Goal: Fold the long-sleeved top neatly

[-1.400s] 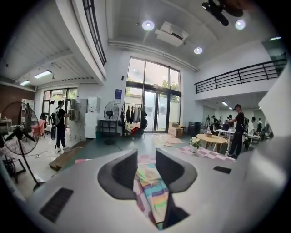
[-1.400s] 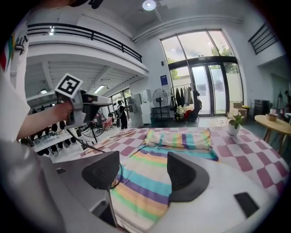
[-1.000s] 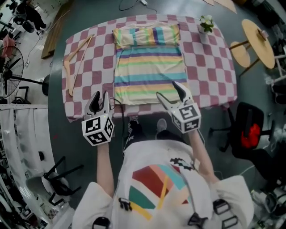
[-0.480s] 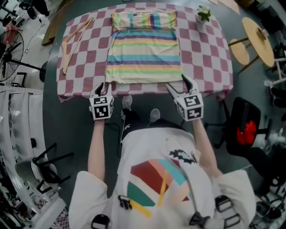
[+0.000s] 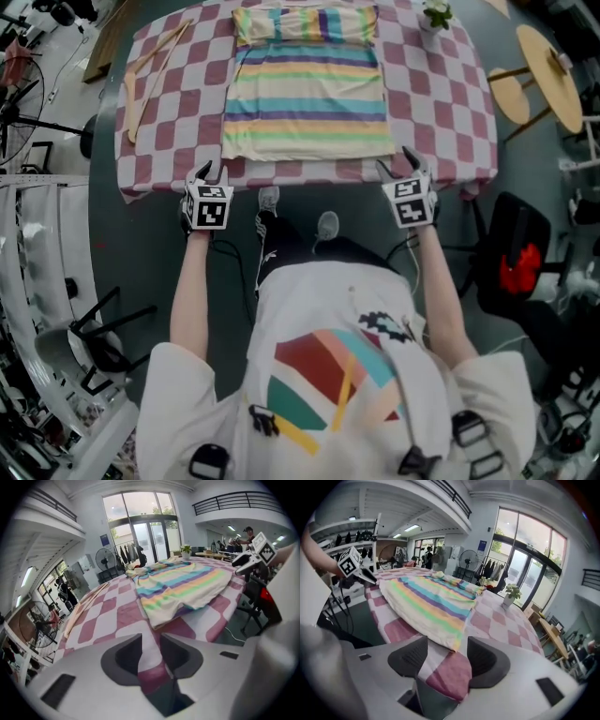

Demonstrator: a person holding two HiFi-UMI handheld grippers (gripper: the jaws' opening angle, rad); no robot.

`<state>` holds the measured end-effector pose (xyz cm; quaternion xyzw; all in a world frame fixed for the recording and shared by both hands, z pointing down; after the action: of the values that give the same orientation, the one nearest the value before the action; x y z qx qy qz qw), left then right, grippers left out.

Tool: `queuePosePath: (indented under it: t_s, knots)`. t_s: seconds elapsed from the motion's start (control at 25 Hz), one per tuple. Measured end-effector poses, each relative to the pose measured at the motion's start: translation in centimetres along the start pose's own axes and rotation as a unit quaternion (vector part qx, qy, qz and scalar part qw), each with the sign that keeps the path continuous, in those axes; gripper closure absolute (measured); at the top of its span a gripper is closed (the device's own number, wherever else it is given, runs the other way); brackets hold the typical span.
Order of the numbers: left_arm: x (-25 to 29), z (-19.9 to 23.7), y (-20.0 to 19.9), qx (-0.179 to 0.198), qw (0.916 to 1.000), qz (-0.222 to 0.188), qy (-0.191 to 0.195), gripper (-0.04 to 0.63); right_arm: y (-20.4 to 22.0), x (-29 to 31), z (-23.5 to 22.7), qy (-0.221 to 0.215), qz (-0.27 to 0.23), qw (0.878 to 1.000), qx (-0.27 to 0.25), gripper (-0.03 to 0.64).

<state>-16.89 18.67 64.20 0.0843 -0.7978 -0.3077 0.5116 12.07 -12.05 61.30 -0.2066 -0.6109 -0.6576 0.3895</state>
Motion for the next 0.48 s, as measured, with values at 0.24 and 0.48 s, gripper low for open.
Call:
queuePosePath:
  t_s: [0.24,0.48]
  knots:
    - [-0.1,-0.2,-1.4,0.061,0.9975,-0.019,0.031,0.477,0.7,0.9,-0.5,-0.002,0.022,1.000,-0.003,0.380]
    - [0.9,-0.9,-1.6,0.074,0.9963,-0.003,0.042,0.491,1.5,1.1,-1.0,0.000,0.039,0.999,0.009,0.408]
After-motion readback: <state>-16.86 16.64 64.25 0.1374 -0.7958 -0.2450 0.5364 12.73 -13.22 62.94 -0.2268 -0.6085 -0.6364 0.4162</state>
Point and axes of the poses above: the fingertips, and each gripper's own axes: x forward along the fingers, z to its left, y out of its underside, the point moved 1 cm from there along -x, backward along the fingers, and after that the axes turned 5 degrees about -y, right-handed, at the moved point
